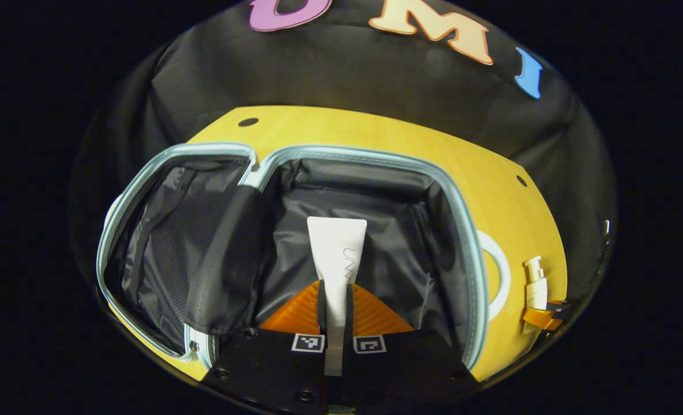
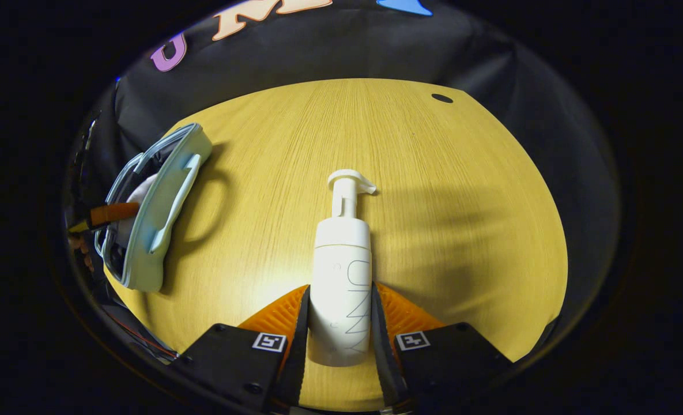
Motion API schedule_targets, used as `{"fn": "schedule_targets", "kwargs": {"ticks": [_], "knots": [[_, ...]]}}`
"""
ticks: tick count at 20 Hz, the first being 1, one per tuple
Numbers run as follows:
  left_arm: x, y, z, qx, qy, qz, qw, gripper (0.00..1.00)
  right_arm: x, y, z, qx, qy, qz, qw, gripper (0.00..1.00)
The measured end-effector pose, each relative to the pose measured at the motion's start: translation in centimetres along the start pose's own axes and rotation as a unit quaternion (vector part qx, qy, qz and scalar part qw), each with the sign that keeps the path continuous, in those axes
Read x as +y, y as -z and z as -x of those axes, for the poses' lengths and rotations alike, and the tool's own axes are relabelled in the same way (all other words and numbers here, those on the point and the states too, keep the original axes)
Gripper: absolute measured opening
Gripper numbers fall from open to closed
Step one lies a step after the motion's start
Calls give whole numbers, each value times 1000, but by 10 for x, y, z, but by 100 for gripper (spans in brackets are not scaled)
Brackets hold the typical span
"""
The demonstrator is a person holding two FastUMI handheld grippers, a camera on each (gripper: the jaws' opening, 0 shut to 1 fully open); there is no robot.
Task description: First open the suitcase, pack the skin care products into it, and then close the suitcase.
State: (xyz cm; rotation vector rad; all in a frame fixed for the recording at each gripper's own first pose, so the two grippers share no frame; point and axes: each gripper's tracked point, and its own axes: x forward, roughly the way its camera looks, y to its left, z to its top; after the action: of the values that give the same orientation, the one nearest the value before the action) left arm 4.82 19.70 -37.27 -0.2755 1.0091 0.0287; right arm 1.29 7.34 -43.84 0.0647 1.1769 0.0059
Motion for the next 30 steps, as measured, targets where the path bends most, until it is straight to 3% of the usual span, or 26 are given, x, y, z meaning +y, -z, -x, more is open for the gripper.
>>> {"fn": "schedule_targets", "kwargs": {"ticks": [4,6,10,14,19,27,30], "knots": [[10,6,-9,-9,13,13,1000,5,12,-25,35,-29,-28,-37,998,55],[9,15,-6,10,15,27,999,15,31,-55,54,-54,-46,-47,996,54],[6,-14,11,-51,25,6,998,85,105,-97,74,-88,-94,-47,991,54],[13,-57,55,-119,33,-45,991,89,179,-103,73,-76,-141,-34,987,54],[88,-76,94,-148,4,-28,989,88,268,-74,43,-33,-179,-15,983,53],[243,-56,107,-120,-91,29,988,88,290,-42,-19,17,-82,1,996,55],[280,-57,102,-110,-111,39,987,88,296,-48,-14,22,-91,-10,996,61]]}}
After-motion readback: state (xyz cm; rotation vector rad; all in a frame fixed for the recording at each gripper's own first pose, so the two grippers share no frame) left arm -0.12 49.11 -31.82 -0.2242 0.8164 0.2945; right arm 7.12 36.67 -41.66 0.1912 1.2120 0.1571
